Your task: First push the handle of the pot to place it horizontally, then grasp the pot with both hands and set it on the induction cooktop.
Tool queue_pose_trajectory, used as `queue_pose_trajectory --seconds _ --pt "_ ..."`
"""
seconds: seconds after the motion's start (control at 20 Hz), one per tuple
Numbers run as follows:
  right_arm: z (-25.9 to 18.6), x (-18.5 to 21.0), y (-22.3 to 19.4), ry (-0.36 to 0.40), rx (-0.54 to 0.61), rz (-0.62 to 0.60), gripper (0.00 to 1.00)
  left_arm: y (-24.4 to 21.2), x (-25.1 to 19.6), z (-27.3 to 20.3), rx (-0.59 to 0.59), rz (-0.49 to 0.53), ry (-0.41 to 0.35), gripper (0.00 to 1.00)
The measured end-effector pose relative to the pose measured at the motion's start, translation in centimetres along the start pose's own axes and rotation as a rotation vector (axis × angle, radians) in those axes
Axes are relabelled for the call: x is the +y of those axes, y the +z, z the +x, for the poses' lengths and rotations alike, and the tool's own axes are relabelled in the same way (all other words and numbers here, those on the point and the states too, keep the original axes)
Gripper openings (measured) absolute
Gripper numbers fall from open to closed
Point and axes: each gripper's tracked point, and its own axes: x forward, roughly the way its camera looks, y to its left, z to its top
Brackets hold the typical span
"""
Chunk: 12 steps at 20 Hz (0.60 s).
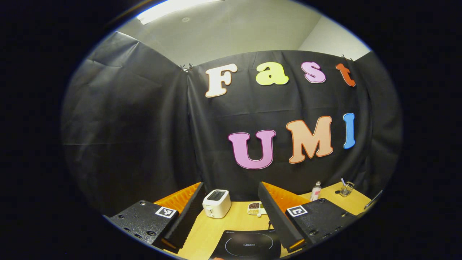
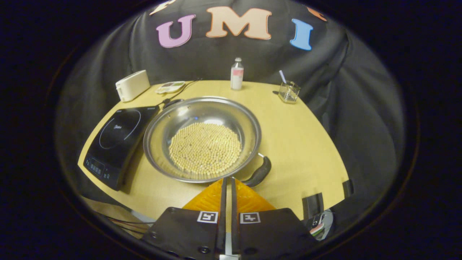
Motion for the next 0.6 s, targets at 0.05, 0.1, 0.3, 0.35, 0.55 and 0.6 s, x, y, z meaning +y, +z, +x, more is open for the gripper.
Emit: queue_pose_trajectory --seconds 0.05,0.1,0.3,0.35,0.55,0.6 --pt "0.4 -0.2 -0.6 0.000 0.018 -0.006 0.08 -0.1 0.1 0.0 0.004 -0.001 0.006 0.96" --pt "0.8 -0.5 -0.9 -0.002 0.033 -0.007 0.12 -0.2 0.2 -0.2 0.008 -0.003 0.013 0.96" --pt "2.0 -1.6 -1.4 -0.006 0.067 0.002 0.12 -0.5 0.7 -0.4 0.017 -0.007 0.048 0.95" --pt "2.1 -2.1 -1.1 -0.011 0.070 -0.004 0.11 -0.6 0.8 -0.5 0.019 -0.008 0.058 0.95" --pt "3.4 -3.6 -0.1 -0.019 0.066 -0.043 0.04 -0.7 1.0 -0.7 0.029 -0.010 0.094 0.95" --pt "3.9 -4.1 0.3 -0.021 0.066 -0.050 0.04 -0.7 1.0 -0.7 0.031 -0.009 0.103 0.95"
